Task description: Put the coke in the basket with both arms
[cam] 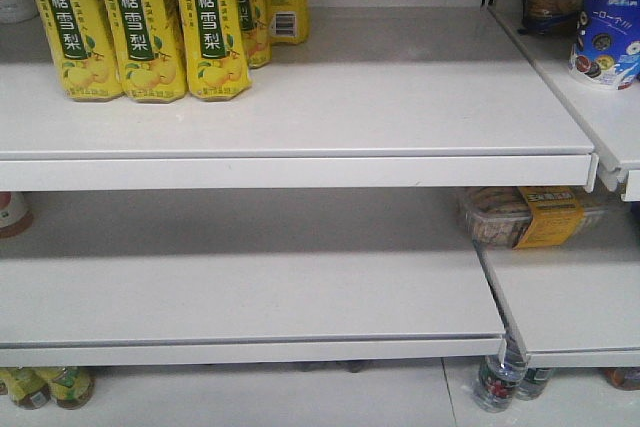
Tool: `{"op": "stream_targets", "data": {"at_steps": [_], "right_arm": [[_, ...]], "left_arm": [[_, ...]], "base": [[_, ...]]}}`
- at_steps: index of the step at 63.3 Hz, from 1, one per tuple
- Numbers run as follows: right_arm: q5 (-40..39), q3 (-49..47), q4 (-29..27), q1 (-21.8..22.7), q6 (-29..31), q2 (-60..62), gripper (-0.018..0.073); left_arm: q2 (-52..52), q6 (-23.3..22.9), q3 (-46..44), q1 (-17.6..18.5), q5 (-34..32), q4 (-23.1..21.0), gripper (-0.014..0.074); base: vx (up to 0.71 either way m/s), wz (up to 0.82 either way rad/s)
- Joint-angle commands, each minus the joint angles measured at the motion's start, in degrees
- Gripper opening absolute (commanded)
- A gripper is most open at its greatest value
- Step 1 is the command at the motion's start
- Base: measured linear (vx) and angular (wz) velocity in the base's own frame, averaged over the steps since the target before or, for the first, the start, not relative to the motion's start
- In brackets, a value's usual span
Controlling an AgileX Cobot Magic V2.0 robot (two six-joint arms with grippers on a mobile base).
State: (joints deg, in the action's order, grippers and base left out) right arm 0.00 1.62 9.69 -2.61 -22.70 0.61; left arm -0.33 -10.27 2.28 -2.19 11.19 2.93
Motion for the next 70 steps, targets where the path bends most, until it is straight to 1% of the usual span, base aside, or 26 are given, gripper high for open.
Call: {"op": "stream_targets", "data": {"at_steps": [1,5,19,31,36,48,55,64,70], "right_arm": [[-4.73,0.67,3.32,0.39,0.7,1.01,-0.0004],[-4.73,0.67,4.43,0.39,0.7,1.01,-0.0004],[-3.48,0.67,4.29,0.39,0.7,1.01,-0.0004],[2.74,0.67,4.41,0.39,0.7,1.01,-0.0004],[4.01,0.67,4.57,0.39,0.7,1.01,-0.0004],[4.31,0.67,9.36,0.39,0.73,1.01,-0.0004],[5.26,0.67,10.22,0.39,0.73,1.01,-0.0004],[8.38,0.67,10.23,0.39,0.73,1.01,-0.0004],[8.79,0.67,10.23,0.32,0.73,1.01,-0.0004]], "left_arm": [[-1.25,3.19,-0.38,0.1,-7.86,3.0,-0.0006],[-1.25,3.19,-0.38,0.1,-7.86,3.0,-0.0006],[-1.25,3.19,-0.38,0.1,-7.86,3.0,-0.0006],[-1.25,3.19,-0.38,0.1,-7.86,3.0,-0.0006],[-1.25,3.19,-0.38,0.1,-7.86,3.0,-0.0006],[-1.25,3.19,-0.38,0.1,-7.86,3.0,-0.0006],[-1.25,3.19,-0.38,0.1,-7.86,3.0,-0.0006],[-1.25,3.19,-0.38,0.1,-7.86,3.0,-0.0006],[-1.25,3.19,-0.38,0.1,-7.86,3.0,-0.0006]], "base": [[0.0,0.0],[0.0,0.0],[0.0,0.0],[0.0,0.0],[0.0,0.0],[0.0,0.0],[0.0,0.0],[0.0,0.0],[0.0,0.0]]}}
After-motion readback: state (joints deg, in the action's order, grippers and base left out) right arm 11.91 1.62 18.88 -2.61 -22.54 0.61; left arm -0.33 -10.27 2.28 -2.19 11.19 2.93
